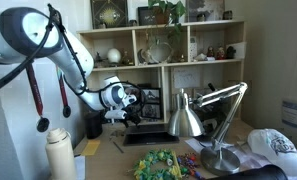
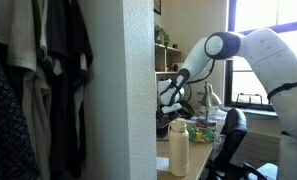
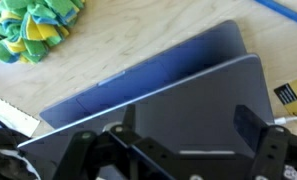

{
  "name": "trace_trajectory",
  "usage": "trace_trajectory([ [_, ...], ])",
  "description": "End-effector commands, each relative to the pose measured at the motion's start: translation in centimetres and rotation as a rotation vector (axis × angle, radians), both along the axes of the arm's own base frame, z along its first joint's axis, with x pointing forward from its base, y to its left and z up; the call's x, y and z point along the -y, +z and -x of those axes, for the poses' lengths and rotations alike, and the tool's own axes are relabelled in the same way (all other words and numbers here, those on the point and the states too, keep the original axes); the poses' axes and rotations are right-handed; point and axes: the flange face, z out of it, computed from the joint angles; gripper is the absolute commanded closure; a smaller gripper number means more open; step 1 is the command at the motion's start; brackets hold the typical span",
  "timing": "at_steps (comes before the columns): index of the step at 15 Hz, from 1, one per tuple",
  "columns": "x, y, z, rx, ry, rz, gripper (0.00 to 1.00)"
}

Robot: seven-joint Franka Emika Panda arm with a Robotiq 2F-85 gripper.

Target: Close the laptop

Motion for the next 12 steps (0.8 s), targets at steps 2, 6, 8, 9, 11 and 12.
trace_trajectory([
  [2, -0.2, 5.5, -0.2, 0.069, -0.027, 0.041, 0.0],
  [6, -0.6, 5.7, -0.7, 0.039, -0.01, 0.064, 0.0],
  [8, -1.0, 4.6, -0.7, 0.015, -0.001, 0.061, 0.0],
  [9, -1.3, 4.0, -0.7, 0.004, 0.006, 0.054, 0.0],
  [11, -1.7, 2.8, -0.6, -0.015, 0.012, 0.057, 0.0],
  [12, -1.8, 2.2, -0.6, -0.022, 0.014, 0.057, 0.0],
])
